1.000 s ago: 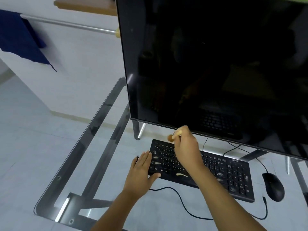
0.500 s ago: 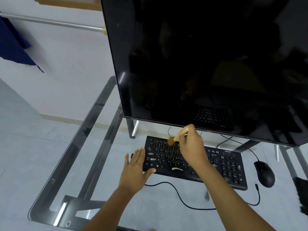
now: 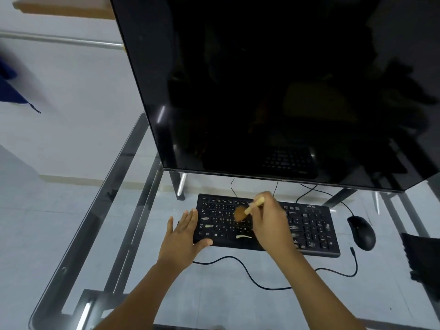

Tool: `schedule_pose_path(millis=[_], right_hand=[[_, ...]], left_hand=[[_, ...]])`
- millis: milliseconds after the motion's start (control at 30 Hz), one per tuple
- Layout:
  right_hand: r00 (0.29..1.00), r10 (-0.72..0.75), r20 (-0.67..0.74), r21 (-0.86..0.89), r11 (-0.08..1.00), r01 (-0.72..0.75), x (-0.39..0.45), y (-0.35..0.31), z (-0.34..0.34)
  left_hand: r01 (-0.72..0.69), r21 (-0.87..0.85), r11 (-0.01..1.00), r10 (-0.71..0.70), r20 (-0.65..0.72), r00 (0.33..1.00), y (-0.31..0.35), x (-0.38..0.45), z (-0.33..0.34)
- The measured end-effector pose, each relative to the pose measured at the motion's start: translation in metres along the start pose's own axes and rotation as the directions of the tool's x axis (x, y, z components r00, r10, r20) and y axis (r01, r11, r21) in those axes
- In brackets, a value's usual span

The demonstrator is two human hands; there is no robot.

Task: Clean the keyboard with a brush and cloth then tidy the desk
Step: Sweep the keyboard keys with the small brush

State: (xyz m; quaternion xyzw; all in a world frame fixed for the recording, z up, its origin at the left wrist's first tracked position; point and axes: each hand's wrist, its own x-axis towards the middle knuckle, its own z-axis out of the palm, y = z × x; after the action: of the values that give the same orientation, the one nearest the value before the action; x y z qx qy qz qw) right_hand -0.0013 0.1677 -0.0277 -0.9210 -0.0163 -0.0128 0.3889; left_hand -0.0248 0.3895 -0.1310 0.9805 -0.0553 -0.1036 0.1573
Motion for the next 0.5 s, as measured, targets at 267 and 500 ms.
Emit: schedule_pose_path(millis=[267,500], right_hand=[[0.998,-0.041,-0.050,0.071,0.996,0.045,-0.010,-0.008,0.002],[0.998,-0.056,0.042,0.080,0.995,0.053,-0.018,-0.016,0.019]], left_hand=[[-0.015,0.044,0.999,0.015,0.005,1.000,0.000,0.001,-0.004],[-0.008,0.070,0.997,0.007,0.014,1.000,0.001,0.002,-0.006]])
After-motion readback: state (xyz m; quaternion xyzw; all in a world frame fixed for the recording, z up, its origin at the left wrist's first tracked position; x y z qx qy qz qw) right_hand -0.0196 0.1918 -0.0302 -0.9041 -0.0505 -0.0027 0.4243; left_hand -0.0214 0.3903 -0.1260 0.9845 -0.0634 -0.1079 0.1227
